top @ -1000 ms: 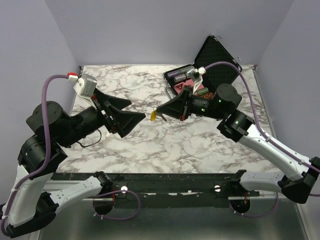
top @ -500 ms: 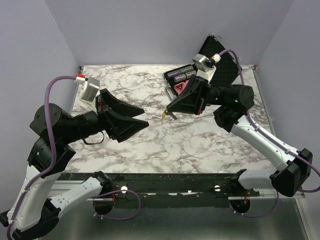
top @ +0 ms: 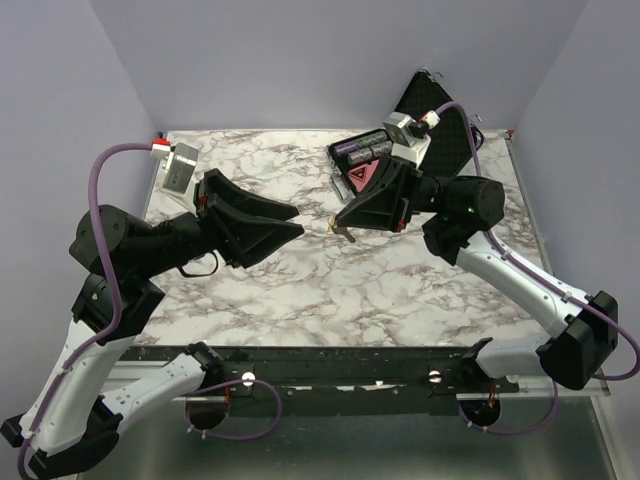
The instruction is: Remove the keys from the keyring
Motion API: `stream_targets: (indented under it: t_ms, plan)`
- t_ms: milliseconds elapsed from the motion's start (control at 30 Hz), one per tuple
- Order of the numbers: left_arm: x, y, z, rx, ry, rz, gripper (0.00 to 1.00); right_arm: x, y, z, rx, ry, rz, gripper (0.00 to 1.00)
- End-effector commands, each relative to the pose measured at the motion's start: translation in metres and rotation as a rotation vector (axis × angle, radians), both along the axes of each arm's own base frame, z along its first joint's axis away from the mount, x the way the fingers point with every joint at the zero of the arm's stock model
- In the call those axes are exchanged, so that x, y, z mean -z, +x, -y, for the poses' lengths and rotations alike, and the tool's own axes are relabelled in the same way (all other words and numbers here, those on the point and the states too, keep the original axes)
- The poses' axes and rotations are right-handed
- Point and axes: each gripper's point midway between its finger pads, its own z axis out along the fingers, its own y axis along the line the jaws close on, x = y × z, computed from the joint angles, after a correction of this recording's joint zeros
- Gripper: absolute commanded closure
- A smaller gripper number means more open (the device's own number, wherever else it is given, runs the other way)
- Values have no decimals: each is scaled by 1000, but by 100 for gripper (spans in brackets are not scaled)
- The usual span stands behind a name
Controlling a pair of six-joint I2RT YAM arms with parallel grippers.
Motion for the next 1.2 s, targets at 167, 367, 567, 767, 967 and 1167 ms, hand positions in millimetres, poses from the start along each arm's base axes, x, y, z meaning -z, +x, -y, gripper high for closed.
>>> stream_targets:
  t_ms: [167,367,567,767,967,1167]
  plan:
    - [2,13,20,25,4,-11,51,3,0,-2,32,-30,24,99]
    - [7,16,30,9,47,-18,58,3,1,-3,47,-40,27,99]
    - [13,18,31,0,58,-29,66,2,1,-3,49,-38,27,99]
    - [14,19,29,-15,54,-34,74,3,1,-3,49,-40,27,99]
    - [19,23,29,-33,66,-50,74,-1,0,-1,50,-32,32,99]
    - [23,24,30,-33,76,-60,74,2,2,-3,55,-36,28,99]
